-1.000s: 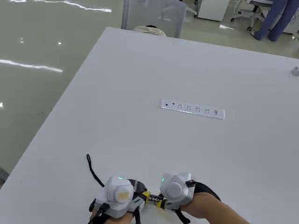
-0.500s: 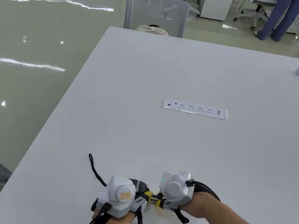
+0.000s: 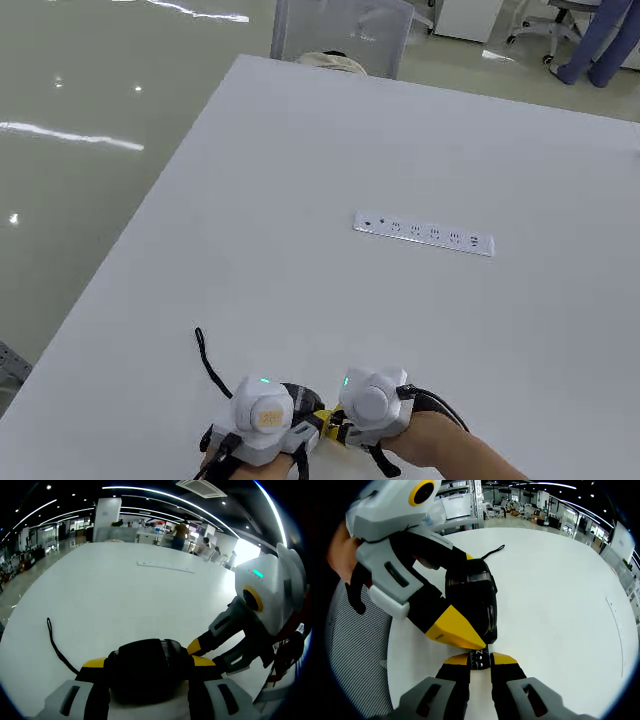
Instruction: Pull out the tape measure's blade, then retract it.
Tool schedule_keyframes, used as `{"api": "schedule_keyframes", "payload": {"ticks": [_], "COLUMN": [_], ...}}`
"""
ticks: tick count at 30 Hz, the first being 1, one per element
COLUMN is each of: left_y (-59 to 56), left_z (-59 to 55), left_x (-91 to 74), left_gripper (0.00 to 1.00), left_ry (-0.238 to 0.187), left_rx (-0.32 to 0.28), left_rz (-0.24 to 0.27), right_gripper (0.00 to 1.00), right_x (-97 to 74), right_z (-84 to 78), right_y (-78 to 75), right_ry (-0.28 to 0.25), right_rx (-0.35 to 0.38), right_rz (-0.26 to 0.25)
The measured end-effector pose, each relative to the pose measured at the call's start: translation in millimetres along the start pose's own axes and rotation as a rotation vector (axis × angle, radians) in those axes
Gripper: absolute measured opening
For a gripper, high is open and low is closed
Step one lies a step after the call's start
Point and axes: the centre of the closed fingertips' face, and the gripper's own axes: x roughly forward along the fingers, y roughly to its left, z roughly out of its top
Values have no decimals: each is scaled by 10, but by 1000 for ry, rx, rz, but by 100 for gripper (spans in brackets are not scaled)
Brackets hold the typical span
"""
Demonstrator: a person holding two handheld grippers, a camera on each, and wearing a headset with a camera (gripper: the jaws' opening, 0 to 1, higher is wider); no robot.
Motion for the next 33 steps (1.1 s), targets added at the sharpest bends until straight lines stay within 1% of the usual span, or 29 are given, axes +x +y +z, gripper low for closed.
{"api": "schedule_keyframes", "payload": {"ticks": [5,7,9,11,16,18,19,20,21,22,24,29,31,33], "left_y": [-1,-1,0,-1,2,1,1,1,-1,-2,-2,0,-2,-4], "left_z": [0,0,0,0,-6,-6,-7,-6,-3,-2,-1,0,0,-1], "left_x": [0,-3,-1,0,7,7,7,8,7,7,4,-9,-12,-15], "left_gripper": [60,60,60,60,60,60,60,60,60,60,60,60,60,60], "left_ry": [1,2,0,0,1,1,1,1,0,-1,-1,-4,-1,-1], "left_rx": [-2,-3,-3,-4,-5,-7,-9,-11,-9,-11,-14,-29,-34,-34], "left_rz": [-2,-4,-4,-4,-6,-7,-7,-8,-8,-8,-9,-23,-24,-26], "right_gripper": [17,17,17,17,21,21,20,16,16,16,15,14,14,14], "right_x": [-31,-37,-48,-59,-98,-122,-107,-96,-92,-91,-89,-76,-53,-63], "right_z": [9,7,9,3,-73,-75,-86,-78,-68,-75,-78,-47,-25,-16], "right_y": [-7,5,22,22,-26,-15,-15,31,12,1,7,-4,-4,5], "right_ry": [-18,-37,-56,-61,-49,-47,-43,-42,-31,-23,-20,-33,-33,-33], "right_rx": [20,-10,-50,-43,-45,-48,-54,-66,-53,-19,-48,-2,-19,-15], "right_rz": [7,13,6,7,-6,-3,-4,16,0,-1,4,16,15,16]}}
